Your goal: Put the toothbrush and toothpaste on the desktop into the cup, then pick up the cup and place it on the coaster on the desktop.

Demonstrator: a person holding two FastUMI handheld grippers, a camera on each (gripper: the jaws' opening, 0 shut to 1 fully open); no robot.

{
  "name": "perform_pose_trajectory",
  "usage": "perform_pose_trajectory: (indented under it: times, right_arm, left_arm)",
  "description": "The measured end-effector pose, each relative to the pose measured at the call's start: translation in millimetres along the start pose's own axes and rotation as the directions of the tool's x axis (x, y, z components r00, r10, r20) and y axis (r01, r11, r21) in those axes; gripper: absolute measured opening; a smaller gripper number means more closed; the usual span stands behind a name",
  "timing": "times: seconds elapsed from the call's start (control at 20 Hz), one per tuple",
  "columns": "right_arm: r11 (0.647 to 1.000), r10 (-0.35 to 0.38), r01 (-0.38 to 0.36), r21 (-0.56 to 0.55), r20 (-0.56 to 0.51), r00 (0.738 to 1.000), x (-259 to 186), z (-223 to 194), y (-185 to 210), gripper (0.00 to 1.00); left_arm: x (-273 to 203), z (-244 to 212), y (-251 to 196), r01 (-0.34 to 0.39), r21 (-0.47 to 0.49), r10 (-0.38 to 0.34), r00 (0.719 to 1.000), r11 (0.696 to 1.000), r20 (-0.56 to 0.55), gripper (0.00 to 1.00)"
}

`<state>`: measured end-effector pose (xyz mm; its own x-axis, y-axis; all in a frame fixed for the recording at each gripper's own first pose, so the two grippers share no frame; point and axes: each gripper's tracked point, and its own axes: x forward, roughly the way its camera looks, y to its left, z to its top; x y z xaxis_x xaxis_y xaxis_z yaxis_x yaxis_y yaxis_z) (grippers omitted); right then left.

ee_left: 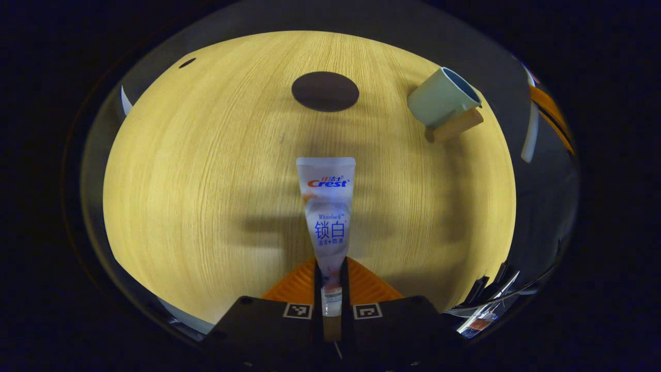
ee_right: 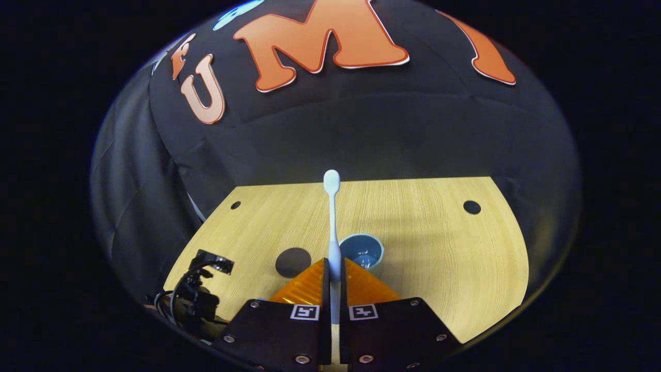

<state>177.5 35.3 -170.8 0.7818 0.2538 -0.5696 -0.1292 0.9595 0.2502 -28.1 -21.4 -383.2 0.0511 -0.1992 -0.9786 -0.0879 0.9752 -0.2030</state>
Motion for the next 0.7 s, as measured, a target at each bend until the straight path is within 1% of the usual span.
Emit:
perform_pose_trajectory:
  times: [0.15,0.3,0.4,0.55,0.6,0.7]
  right_arm:
    - [0.999,-0.022,0.027,-0.039,0.111,0.994,11,22,-4,0.07]
    - [0.997,-0.02,0.034,-0.063,0.208,0.978,21,42,-5,0.07]
    - [0.996,-0.013,0.037,-0.083,0.274,0.962,27,55,-6,0.07]
    - [0.994,-0.003,0.045,-0.103,0.373,0.928,37,72,-8,0.06]
    - [0.994,0.0,0.044,-0.105,0.394,0.919,42,74,-8,0.07]
    - [0.992,0.0,0.049,-0.112,0.402,0.916,57,65,-14,0.07]
  left_arm:
    - [-11,-13,2,0.015,-0.023,-0.015,1.0,1.0,-0.002,0.14]
    - [-12,-18,5,0.026,-0.039,-0.026,1.0,0.999,0.008,0.14]
    - [-18,-15,16,0.02,-0.049,-0.02,1.0,0.999,0.017,0.14]
    - [-25,-15,22,0.015,-0.069,-0.013,0.999,0.998,0.032,0.14]
    - [-28,-14,24,0.011,-0.073,-0.008,0.999,0.997,0.038,0.14]
    - [-34,-13,27,0.007,-0.082,-0.003,0.999,0.997,0.049,0.14]
